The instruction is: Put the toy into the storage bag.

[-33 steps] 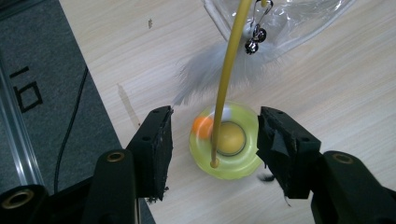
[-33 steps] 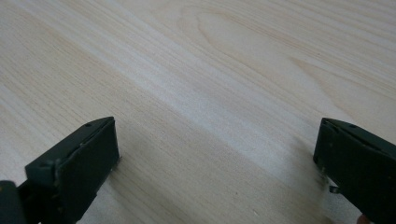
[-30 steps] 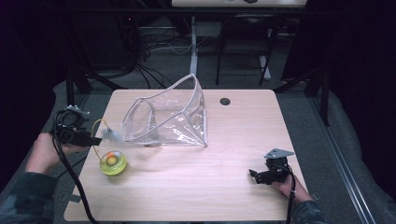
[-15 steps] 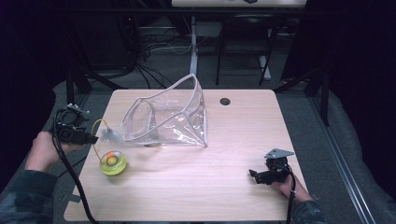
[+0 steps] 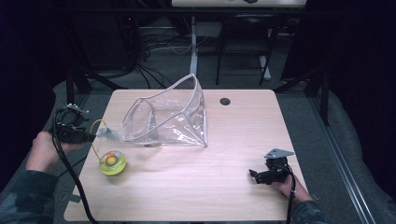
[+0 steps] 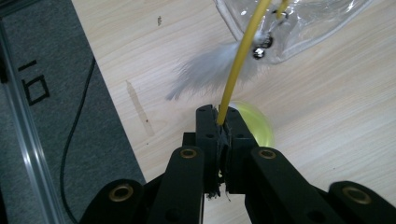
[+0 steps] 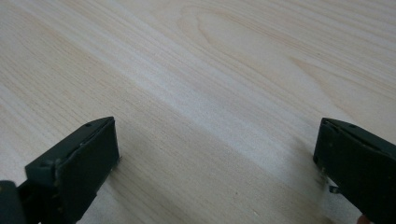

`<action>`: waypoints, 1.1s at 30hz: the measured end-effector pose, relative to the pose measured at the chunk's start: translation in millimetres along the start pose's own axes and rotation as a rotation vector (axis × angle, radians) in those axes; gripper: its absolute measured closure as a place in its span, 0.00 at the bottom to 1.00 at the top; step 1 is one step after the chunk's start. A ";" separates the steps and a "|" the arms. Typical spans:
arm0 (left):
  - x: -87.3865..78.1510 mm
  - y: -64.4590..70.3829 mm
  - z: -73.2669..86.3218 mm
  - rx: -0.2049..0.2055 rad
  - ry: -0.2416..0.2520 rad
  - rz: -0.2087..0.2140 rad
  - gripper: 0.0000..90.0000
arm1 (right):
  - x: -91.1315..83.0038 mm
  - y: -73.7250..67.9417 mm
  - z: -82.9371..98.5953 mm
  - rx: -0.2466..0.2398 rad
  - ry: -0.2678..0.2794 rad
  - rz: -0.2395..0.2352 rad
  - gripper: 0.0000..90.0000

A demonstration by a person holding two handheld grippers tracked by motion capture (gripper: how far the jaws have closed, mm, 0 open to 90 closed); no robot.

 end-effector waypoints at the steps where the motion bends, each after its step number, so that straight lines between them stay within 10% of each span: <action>1: -0.6 0.7 -0.4 0.003 -0.003 -0.001 0.97 | 0.0 0.0 0.0 0.000 0.001 0.000 0.00; 33: -18.1 -7.7 -14.0 0.024 -0.047 -0.024 0.98 | 0.0 0.1 0.0 -0.001 0.000 0.000 0.00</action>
Point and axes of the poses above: each handheld gripper's, and its own axes: x roughly forward along the jaws, z roughly out of its underside, y roughly to its right, the point moved 2 cm from there along x, roughly forward along the jaws, and after that the axes turned 3 degrees about y, right-handed, at the moved point
